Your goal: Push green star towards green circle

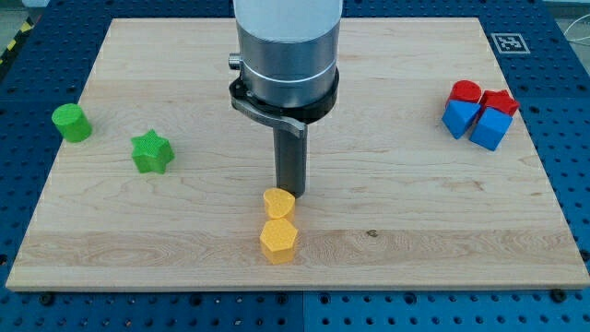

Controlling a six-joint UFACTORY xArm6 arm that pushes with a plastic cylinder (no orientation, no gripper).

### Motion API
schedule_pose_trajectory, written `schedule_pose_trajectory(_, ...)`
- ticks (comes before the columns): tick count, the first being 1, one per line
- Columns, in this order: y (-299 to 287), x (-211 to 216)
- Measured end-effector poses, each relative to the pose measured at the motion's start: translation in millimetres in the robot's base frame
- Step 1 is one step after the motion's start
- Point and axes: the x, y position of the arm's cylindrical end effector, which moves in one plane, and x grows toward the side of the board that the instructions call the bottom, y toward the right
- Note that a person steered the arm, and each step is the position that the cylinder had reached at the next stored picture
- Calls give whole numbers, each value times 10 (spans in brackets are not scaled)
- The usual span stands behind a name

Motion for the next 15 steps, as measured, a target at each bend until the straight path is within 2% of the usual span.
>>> schedule_pose_trajectory(1, 0, -39)
schedule_pose_trajectory(3, -11, -402)
schedule_pose_trajectory(8, -603, -404)
schedule_pose_trajectory(13, -1400, -182)
schedule_pose_trajectory(15, -1461, -648)
